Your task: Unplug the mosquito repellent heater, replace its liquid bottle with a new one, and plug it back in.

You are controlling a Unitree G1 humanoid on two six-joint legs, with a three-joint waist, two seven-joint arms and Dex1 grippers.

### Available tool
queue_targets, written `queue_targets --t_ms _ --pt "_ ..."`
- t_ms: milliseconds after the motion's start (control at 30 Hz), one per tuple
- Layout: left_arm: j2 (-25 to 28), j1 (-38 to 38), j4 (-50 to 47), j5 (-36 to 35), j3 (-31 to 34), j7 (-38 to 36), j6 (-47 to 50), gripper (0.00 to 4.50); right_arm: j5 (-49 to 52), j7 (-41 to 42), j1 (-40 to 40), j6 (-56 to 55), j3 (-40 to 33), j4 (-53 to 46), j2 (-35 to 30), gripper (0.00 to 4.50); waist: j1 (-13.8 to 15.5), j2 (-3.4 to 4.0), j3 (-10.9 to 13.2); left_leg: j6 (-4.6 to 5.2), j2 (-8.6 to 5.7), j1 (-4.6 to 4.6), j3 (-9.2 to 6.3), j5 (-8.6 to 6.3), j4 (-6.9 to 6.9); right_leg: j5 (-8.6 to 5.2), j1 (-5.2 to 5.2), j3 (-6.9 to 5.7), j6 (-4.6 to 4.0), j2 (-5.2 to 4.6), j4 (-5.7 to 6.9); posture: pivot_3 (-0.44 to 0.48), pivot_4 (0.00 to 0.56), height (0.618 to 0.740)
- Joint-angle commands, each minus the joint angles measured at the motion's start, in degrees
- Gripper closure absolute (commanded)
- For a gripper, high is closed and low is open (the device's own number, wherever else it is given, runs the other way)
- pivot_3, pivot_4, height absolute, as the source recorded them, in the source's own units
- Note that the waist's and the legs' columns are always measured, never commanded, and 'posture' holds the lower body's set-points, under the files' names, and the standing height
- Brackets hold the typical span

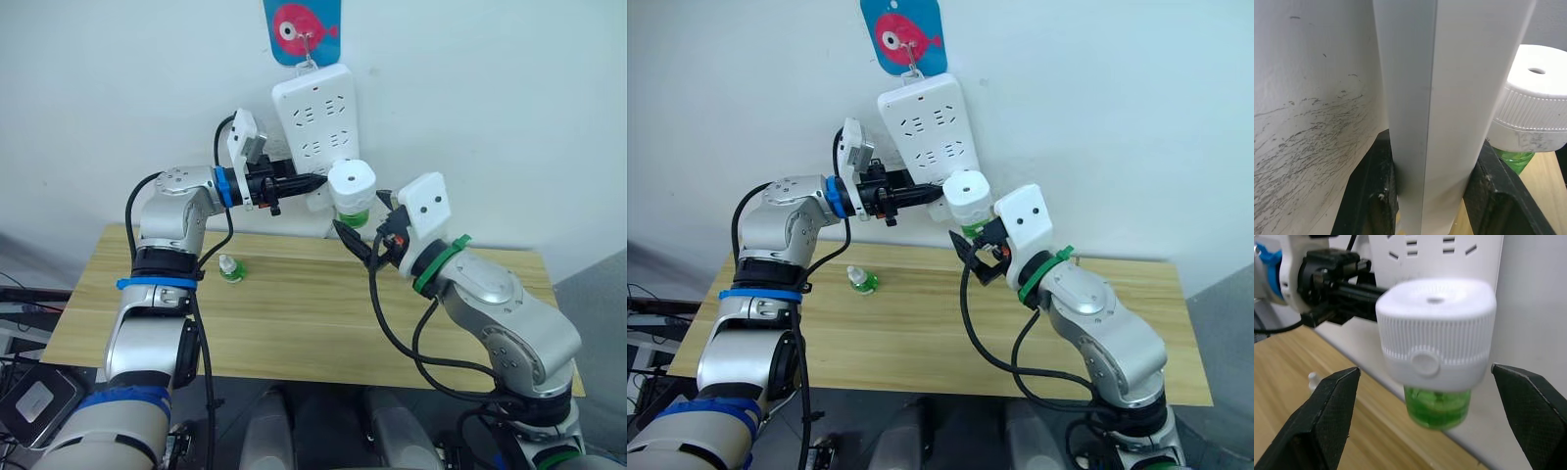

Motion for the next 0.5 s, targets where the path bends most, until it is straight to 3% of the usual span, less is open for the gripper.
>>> queue_targets --t_ms 33,400,500 --pt "-0.73 0.63 -2.71 -0.79 -0.28 1.01 -0.45 3.15 -3.57 -1.55 -2.78 -3.41 1.93 1.1 0.76 0.0 -0.01 0.0 0.0 0.0 0.0 0.0 0.0 0.0 0.01 -0.01 0.0 0.0 0.01 0.0 0.0 -0.101 0.306 0.74" --pt "-2.19 1.39 -3.85 -1.01 -0.37 3.93 -0.88 3.15 -8.23 -1.84 -6.09 -6.84 3.58 6.86 4.57 0.0 0.08 0.02 0.01 -0.01 0.0 -0.35 -0.5 0.0 0.14 0.02 -0.04 -0.51 -0.04 -0.01 -0.02 -0.087 0.298 0.74" --pt "-2.29 1.57 -4.05 -1.08 -0.42 4.22 -0.93 3.15 -8.6 -1.28 -5.99 -7.48 3.6 6.99 4.62 0.62 0.06 0.09 0.05 -0.01 0.01 -0.57 -0.82 0.0 0.32 0.02 -0.06 -0.84 -0.06 0.0 0.0 -0.087 0.298 0.74"
